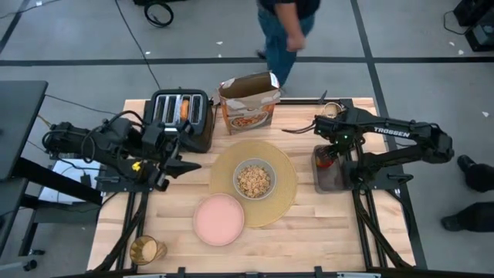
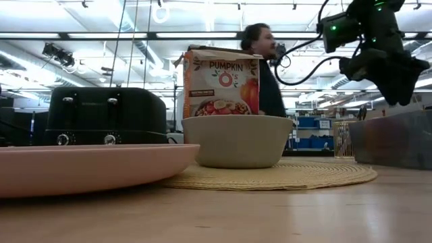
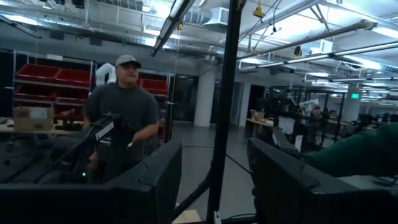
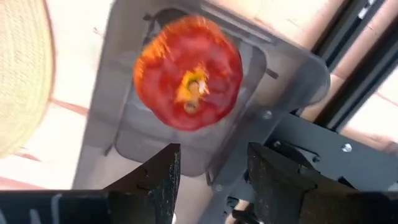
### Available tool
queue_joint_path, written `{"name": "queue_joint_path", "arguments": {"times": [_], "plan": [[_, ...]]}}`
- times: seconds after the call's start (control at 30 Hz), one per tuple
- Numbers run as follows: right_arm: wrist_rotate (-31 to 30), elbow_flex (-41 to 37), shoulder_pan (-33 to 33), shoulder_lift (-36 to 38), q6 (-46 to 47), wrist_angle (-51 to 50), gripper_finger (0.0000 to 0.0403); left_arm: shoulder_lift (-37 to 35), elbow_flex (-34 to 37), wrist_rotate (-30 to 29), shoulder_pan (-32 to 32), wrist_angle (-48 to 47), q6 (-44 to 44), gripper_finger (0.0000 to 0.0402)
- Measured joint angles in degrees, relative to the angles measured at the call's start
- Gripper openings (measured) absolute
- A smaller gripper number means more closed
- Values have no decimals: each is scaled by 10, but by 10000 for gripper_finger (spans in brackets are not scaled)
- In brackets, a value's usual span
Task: Arrange a breakfast setting
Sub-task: Put the apple on the brown table mat to the top left of the gray bowl
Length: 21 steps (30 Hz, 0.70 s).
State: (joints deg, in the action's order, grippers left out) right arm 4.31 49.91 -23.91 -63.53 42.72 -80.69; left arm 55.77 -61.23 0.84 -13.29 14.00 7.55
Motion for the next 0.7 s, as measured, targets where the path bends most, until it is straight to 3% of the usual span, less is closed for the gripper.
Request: {"name": "queue_joint_path", "arguments": {"times": [0.3,0.7], "plan": [[15,0,-47,-11,-10,80,179,1,0,0,4,12,-3,187],[23,-43,-55,-30,1,83,103,1,0,0,-8,16,19,187]]}}
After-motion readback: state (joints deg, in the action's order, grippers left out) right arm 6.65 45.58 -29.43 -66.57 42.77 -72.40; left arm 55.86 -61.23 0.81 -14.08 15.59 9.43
